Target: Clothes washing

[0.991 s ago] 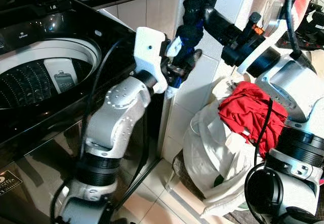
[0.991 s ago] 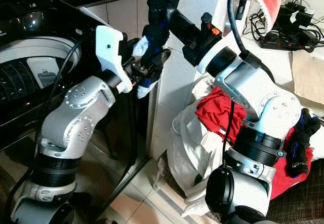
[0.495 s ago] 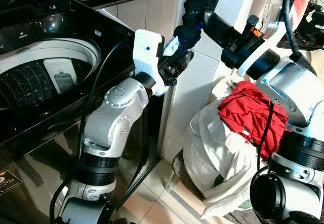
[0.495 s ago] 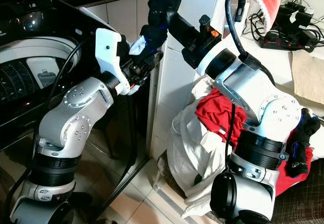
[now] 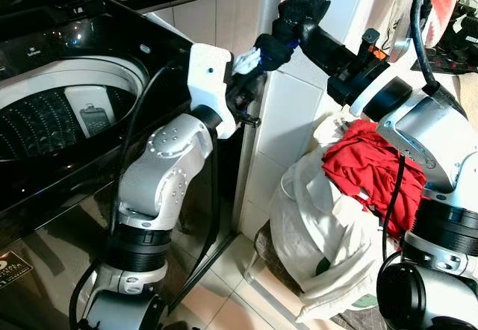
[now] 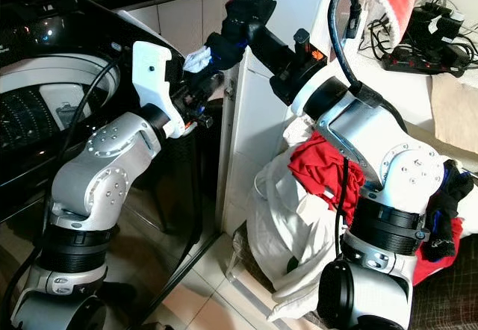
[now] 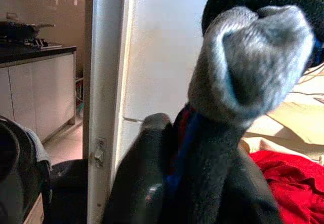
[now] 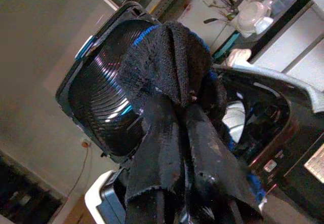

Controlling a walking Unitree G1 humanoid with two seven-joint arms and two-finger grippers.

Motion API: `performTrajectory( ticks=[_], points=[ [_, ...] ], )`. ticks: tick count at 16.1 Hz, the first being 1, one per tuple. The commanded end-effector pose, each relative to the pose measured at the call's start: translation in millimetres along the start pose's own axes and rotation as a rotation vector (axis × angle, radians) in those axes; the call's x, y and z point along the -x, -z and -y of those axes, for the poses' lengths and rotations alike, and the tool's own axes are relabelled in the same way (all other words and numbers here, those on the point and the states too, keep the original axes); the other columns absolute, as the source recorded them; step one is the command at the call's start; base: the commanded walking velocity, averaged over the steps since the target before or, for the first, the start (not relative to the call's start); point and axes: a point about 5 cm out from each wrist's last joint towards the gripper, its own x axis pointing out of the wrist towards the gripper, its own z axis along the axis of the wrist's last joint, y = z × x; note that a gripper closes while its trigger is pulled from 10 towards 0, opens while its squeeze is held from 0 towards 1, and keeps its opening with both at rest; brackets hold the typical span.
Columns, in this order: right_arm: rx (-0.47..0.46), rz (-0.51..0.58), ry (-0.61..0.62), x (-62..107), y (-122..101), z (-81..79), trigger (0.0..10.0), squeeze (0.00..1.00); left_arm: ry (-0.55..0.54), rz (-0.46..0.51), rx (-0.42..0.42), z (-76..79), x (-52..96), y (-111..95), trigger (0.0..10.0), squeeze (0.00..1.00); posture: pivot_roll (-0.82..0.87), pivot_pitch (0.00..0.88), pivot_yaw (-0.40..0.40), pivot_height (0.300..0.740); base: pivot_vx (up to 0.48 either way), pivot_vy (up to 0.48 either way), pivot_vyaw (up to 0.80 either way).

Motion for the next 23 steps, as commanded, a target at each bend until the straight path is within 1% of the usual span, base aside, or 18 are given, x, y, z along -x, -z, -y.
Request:
performTrajectory(
  ticks=[1, 2, 3, 4, 5, 6, 7, 8, 9, 10, 11, 12, 13, 15, 18, 20, 23],
  points=[
    [0.022, 0.02, 0.019, 2.5, -3, 1.5, 0.0, 0.0, -0.002, -0.003, -0.004, -1.5, -3.1, -2, 0.0, 0.0, -0.05, 0.0, -0.045, 0.74, 0.0, 0.0, 0.0],
    [0.034, 0.021, 0.021, 2.4, -4, 1.8, 0.0, 1.0, -0.039, -0.005, -0.007, -7.6, -3.2, -3, 0.0, 0.0, -0.05, 0.0, -0.042, 0.74, 0.0, 0.0, 0.0],
    [0.033, 0.016, -0.032, 3.7, -4, -2.7, 10.0, 1.0, -0.101, -0.002, -0.028, -19.9, -4.5, -8, 0.0, 0.0, -0.05, 0.0, -0.042, 0.74, 0.0, 0.0, 0.0],
    [0.117, -0.002, -0.003, 5.4, -5, -3.0, 10.0, 1.0, -0.192, 0.003, -0.078, -38.1, -7.9, -18, 0.0, 0.0, -0.05, 0.0, -0.044, 0.74, 0.0, 0.0, 0.0],
    [0.223, -0.049, 0.09, 6.7, -4, 4.7, 10.0, 1.0, -0.296, -0.014, -0.178, -59.4, -12.3, -28, 0.0, 0.0, -0.05, 0.0, -0.045, 0.74, 0.0, 0.0, 0.0],
    [0.551, -0.303, 0.25, 16.3, 18, 23.8, 10.0, 0.0, -0.513, -0.141, -0.553, -104.6, -22.0, -54, 0.0, 0.0, -0.05, 0.0, -0.042, 0.74, 0.0, 0.0, 0.0],
    [0.613, -0.37, 0.236, 18.6, 28, 24.2, 10.0, 0.0, -0.543, -0.201, -0.657, -116.4, -28.4, -69, 0.0, 0.0, -0.04, 0.0, -0.042, 0.74, 0.0, 0.0, 0.0],
    [0.593, -0.369, 0.178, 13.9, 34, 16.8, 10.0, 0.0, -0.57, -0.271, -0.752, -124.6, -33.5, -77, 0.0, 0.0, -0.03, 0.0, -0.032, 0.74, 0.0, 0.0, 0.0],
    [0.616, -0.376, 0.145, 7.6, 41, 10.9, 10.0, 0.0, -0.609, -0.387, -0.866, -136.6, -33.2, -76, 0.0, 0.0, -0.05, 0.0, -0.011, 0.74, 0.0, 0.0, 0.0],
    [0.635, -0.378, 0.139, 6.1, 44, 11.3, 10.0, 0.0, -0.675, -0.44, -0.985, -145.5, -29.5, -80, 5.7, 0.0, -0.05, 0.0, -0.005, 0.74, 0.0, 0.0, 0.0],
    [0.662, -0.381, 0.126, 7.4, 49, 12.4, 10.0, 0.0, -0.742, -0.489, -1.085, -158.6, -21.7, -87, 10.0, 0.0, -0.05, 0.0, 0.004, 0.74, 0.0, 0.0, 0.0],
    [0.678, -0.386, 0.112, 9.6, 53, 12.8, 10.0, 0.0, -0.752, -0.589, -1.149, -170.0, -13.4, -89, 10.0, 1.0, -0.05, 0.0, 0.009, 0.74, 0.0, 0.0, 0.0],
    [0.681, -0.392, 0.107, 10.8, 56, 12.6, 10.0, 0.0, -0.749, -0.62, -1.136, -175.2, -9.1, -87, 10.0, 1.0, -0.05, 0.0, 0.01, 0.74, 0.0, 0.0, 0.0],
    [0.688, -0.394, 0.103, 12.1, 57, 13.1, 10.0, 0.0, -0.756, -0.651, -1.132, -181.4, -3.1, -88, 10.0, 1.0, -0.05, 0.0, 0.008, 0.74, 0.0, 0.0, 0.0],
    [0.696, -0.397, 0.093, 12.0, 57, 13.4, 10.0, 0.0, -0.749, -0.684, -1.126, -184.7, 0.2, -85, 10.0, 1.0, -0.05, 0.0, 0.003, 0.74, 0.0, 0.0, 0.0],
    [0.7, -0.404, 0.08, 11.8, 58, 13.1, 10.0, 0.0, -0.747, -0.721, -1.124, -189.0, 5.1, -82, 10.0, 1.0, -0.04, 0.0, 0.0, 0.74, 0.0, 0.0, 0.0],
    [0.703, -0.414, 0.074, 12.5, 59, 14.1, 10.0, 0.0, -0.719, -0.765, -1.124, -192.3, 9.1, -79, 10.0, 1.0, -0.04, 0.0, -0.004, 0.74, 0.0, 0.0, 0.0]
  ],
)
